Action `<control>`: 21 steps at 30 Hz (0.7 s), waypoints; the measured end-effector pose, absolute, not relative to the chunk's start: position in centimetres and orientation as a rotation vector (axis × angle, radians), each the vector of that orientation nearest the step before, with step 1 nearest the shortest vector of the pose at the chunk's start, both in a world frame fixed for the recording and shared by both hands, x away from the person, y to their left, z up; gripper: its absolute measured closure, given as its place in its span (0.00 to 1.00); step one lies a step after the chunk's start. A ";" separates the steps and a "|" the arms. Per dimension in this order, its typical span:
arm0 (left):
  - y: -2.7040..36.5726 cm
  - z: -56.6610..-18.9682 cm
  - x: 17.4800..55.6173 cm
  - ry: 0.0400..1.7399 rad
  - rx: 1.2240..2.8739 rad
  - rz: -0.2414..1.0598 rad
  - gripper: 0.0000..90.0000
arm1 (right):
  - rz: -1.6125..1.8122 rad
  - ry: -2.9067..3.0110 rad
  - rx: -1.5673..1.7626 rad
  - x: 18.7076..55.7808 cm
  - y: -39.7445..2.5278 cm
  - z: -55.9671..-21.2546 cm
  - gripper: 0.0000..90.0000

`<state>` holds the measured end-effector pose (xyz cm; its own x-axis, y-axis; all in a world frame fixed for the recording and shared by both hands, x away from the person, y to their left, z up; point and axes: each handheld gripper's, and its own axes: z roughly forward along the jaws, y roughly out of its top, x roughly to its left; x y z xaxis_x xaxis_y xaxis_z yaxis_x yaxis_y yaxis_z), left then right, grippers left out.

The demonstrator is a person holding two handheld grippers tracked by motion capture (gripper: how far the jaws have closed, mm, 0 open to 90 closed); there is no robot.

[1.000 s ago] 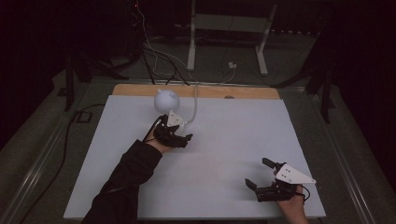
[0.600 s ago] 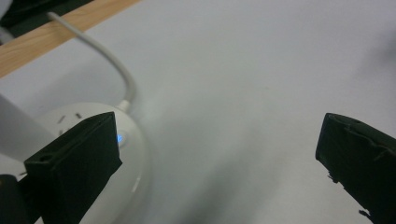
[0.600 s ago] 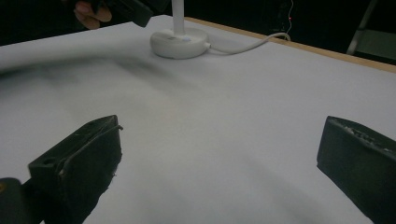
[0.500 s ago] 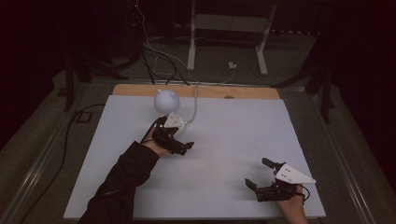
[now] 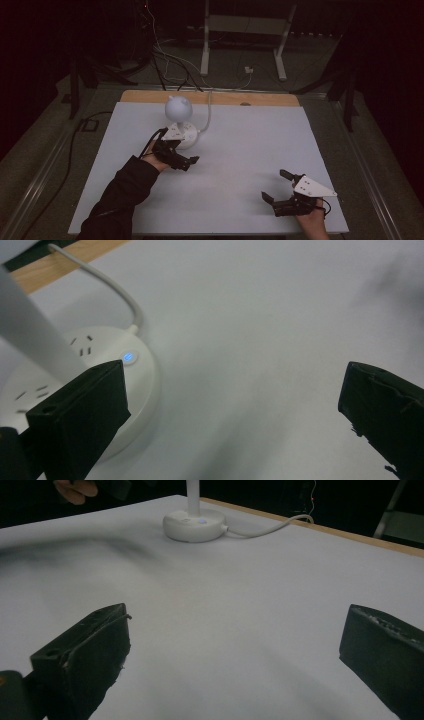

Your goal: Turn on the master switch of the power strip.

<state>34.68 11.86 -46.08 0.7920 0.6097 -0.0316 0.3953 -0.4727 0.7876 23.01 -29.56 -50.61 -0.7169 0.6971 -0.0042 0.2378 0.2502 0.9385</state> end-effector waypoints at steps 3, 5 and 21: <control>12.7 -45.9 34.1 0.746 2.116 0.332 0.00 | 1.467 2.107 0.854 23.0 -29.5 -50.6 0.00; 13.2 -45.8 33.8 0.746 2.115 0.330 0.00 | 1.468 2.106 0.853 23.0 -29.6 -50.6 0.00; 16.8 -46.4 30.1 0.763 2.087 0.350 0.00 | 1.466 2.108 0.853 23.0 -29.5 -50.6 0.00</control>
<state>30.12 16.80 -46.38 0.7735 0.6332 -0.0288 0.3910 -0.4409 0.8079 22.99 -29.49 -50.60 -0.7170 0.6970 -0.0033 0.2397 0.2510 0.9378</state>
